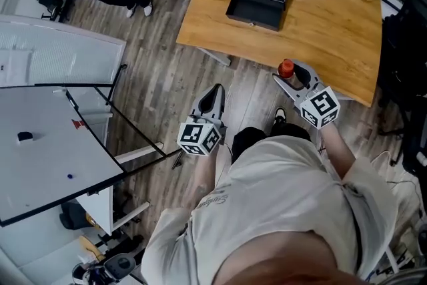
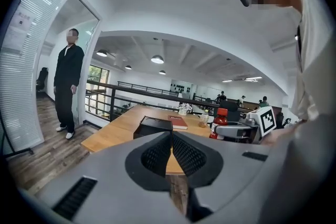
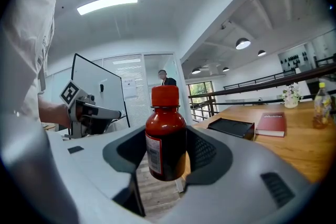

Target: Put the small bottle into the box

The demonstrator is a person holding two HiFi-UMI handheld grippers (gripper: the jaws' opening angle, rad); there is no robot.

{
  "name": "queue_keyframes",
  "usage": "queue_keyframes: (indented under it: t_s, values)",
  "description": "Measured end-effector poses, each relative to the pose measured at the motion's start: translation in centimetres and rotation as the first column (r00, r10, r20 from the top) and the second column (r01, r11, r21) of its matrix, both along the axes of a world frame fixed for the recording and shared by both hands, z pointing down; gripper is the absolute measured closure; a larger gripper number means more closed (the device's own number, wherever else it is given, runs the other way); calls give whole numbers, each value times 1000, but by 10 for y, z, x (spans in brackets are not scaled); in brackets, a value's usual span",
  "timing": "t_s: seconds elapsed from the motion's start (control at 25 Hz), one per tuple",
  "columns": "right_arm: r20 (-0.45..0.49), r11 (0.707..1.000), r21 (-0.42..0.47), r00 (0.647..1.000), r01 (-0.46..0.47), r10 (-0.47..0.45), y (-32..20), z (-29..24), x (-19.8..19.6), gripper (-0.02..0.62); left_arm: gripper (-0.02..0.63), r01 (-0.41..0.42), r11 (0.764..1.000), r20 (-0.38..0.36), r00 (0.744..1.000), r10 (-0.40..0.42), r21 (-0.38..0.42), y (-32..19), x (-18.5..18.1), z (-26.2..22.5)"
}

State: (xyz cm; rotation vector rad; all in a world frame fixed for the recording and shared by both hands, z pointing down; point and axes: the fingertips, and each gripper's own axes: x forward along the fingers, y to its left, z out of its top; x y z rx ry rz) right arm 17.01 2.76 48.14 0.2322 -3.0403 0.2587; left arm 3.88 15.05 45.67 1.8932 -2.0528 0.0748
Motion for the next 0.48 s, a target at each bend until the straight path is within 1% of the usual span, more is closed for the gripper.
queue_keyframes:
  t_s: [0.08, 0.16, 0.28, 0.48]
  values:
    - [1, 1000, -10, 1000, 4, -4, -5, 1, -8, 379, 586, 10, 1000, -10, 1000, -10, -7, -5, -6, 1]
    - [-11, 1000, -20, 1000, 0, 0, -11, 4, -15, 379, 586, 8, 1000, 0, 1000, -8, -7, -11, -12, -1]
    - [-33, 1000, -26, 999, -11, 10, -21, 8, -32, 379, 586, -22, 1000, 27, 999, 22, -11, -23, -28, -3]
    - [-70, 999, -22, 997, -48, 46, -36, 8, -68, 379, 586, -80, 997, 7, 997, 80, 8, -48, -64, 3]
